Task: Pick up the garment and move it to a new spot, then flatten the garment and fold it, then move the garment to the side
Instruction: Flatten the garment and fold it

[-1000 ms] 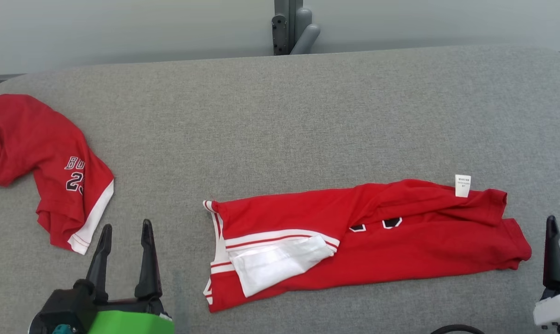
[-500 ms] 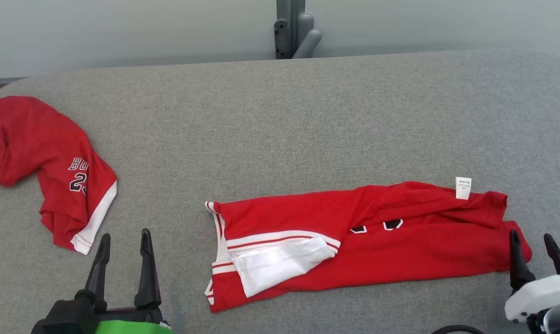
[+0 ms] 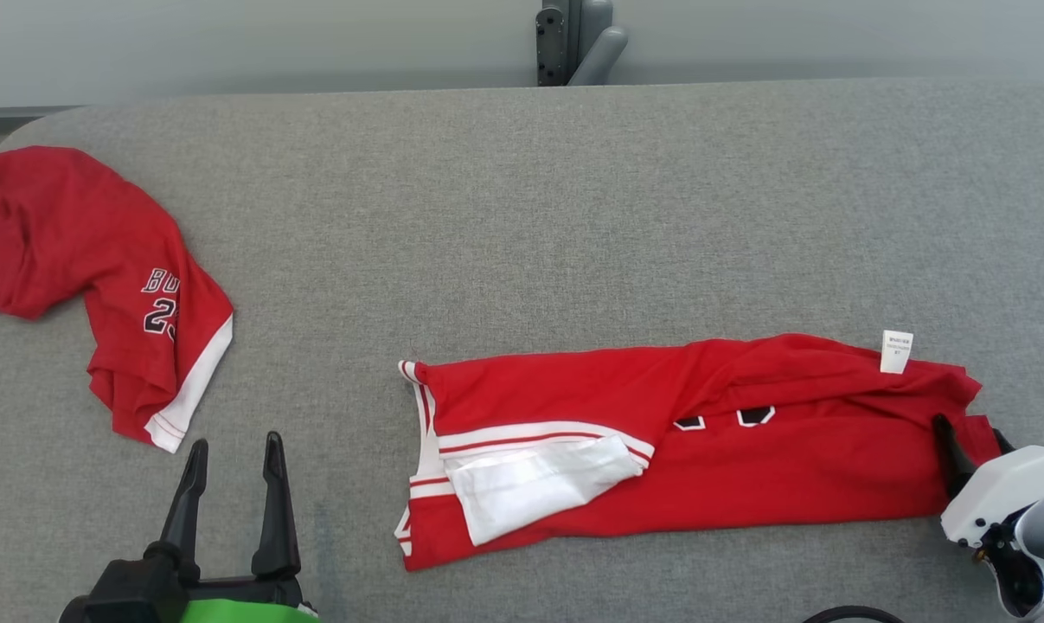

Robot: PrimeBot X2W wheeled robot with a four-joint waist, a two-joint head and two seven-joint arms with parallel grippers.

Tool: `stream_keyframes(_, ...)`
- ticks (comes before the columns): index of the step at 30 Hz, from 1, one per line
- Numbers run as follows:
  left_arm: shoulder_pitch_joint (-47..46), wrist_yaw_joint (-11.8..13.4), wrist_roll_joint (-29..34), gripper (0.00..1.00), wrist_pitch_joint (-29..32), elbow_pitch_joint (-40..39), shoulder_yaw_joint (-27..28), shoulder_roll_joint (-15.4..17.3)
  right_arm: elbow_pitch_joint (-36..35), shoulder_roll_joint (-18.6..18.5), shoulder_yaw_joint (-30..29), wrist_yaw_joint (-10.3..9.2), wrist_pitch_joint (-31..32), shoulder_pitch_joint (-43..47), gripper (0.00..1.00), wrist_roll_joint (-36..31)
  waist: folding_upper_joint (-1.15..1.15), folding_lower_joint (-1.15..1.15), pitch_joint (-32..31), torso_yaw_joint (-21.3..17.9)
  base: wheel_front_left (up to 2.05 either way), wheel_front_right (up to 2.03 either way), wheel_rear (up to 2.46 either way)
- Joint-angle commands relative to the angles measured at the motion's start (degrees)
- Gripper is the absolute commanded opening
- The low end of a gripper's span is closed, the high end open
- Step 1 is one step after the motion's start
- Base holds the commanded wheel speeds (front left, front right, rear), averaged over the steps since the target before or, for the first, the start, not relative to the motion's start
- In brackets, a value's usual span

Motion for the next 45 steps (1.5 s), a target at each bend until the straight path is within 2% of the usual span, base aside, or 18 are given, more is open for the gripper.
stream_keyframes(1, -0.58, -0.47, 0.61, 1.00, -0.14, 0.13, 0.12, -0.13, 0.95, -0.07, 0.41, -0.09, 0.69, -0.84, 1.00, 1.25, 0.00, 0.00, 0.11, 0.45, 0.00, 0.00, 0.00)
stream_keyframes(5, -0.47, -0.55, 0.64, 1.00, -0.14, 0.31, 0.21, -0.22, 3.42, 1.39, 1.49, -0.03, 4.00, -1.82, 1.00, 6.87, 0.00, 0.00, 0.35, 0.73, 0.00, 0.00, 0.00)
stream_keyframes(6, -0.47, -0.54, 0.63, 1.00, -0.14, 0.38, 0.18, -0.23, 3.89, 2.07, 1.98, -0.03, 5.57, -2.07, 0.65, 8.87, 0.00, 0.00, 0.40, 0.74, 0.00, 0.00, 0.00)
stream_keyframes(7, -0.51, -0.51, 0.61, 1.00, -0.14, 0.43, 0.13, -0.25, 3.87, 1.92, 3.13, 0.02, 6.80, -2.11, 0.25, 9.81, 0.00, 0.00, 0.44, 0.75, 0.00, 0.00, 0.00)
stream_keyframes(8, -0.62, -0.42, 0.55, 1.00, -0.14, 0.47, 0.10, -0.25, 3.70, 1.68, 3.94, 0.05, 7.42, -2.11, 0.00, 11.08, 0.00, 0.00, 0.50, 0.75, 0.00, 0.00, 0.00)
stream_keyframes(15, -1.10, 0.12, -0.70, 1.00, -0.14, 1.01, -0.64, -0.28, 1.73, -2.03, 5.10, -0.06, 8.89, -3.42, 0.00, 18.16, 0.00, 0.00, 0.74, 0.40, 0.00, 0.00, 0.00)
stream_keyframes(21, -1.46, -1.09, -1.05, 1.00, -0.14, 3.99, -0.93, -0.25, -0.24, -10.54, 4.72, -0.10, 10.23, -3.54, 0.00, 20.56, 0.00, 0.00, 1.05, -0.15, 0.00, 0.00, 0.00)
stream_keyframes(28, -2.15, -1.63, -1.03, 1.00, -0.14, 4.92, 0.00, -0.26, -1.08, -19.71, 1.31, -0.09, 8.16, -3.34, 0.00, 20.33, 0.00, 0.00, 2.66, -0.61, 0.00, 0.00, 0.00)
stream_keyframes(30, -2.23, -1.72, -0.90, 1.00, -0.14, 4.91, -0.32, -0.25, -3.00, -21.46, 1.28, -0.09, 6.55, -3.26, 0.00, 20.45, 0.00, 0.00, 3.22, -0.68, 0.00, 0.00, 0.00)
stream_keyframes(33, -2.80, -1.77, -0.93, 1.00, -0.14, 4.94, -0.68, -0.25, -10.03, -24.20, 5.30, -0.06, 3.11, -1.58, 0.00, 18.83, 0.00, 0.00, 3.67, -0.55, 0.00, 0.00, 0.00)
stream_keyframes(37, -2.88, -1.50, -1.34, 1.00, -0.14, 5.14, -0.70, -0.24, -23.32, -24.69, 11.70, -0.04, -0.29, 1.14, 0.00, 19.26, 0.00, 0.00, 3.71, -0.37, 0.00, 0.00, 0.00)
stream_keyframes(40, -2.48, -1.10, -1.68, 1.00, -0.14, 5.12, -0.60, -0.24, -35.77, -24.04, 18.81, -0.06, 0.56, 4.24, 0.00, 18.27, 0.00, 0.00, 3.36, -0.49, 0.00, 0.00, 0.00)
stream_keyframes(43, -2.12, -0.80, -1.94, 1.00, -0.14, 5.10, -0.89, -0.24, -40.28, -21.79, 24.78, -0.06, 2.38, 3.66, 0.00, 15.69, 0.00, 0.00, 3.19, -0.72, 0.00, 0.00, 0.00)
stream_keyframes(45, -2.39, -0.67, -2.17, 1.00, -0.14, 5.24, -1.22, -0.24, -40.94, -18.83, 28.31, -0.06, 3.35, 2.06, 0.00, 14.84, 0.00, 0.00, 3.13, -0.69, 0.00, 0.00, 0.00)
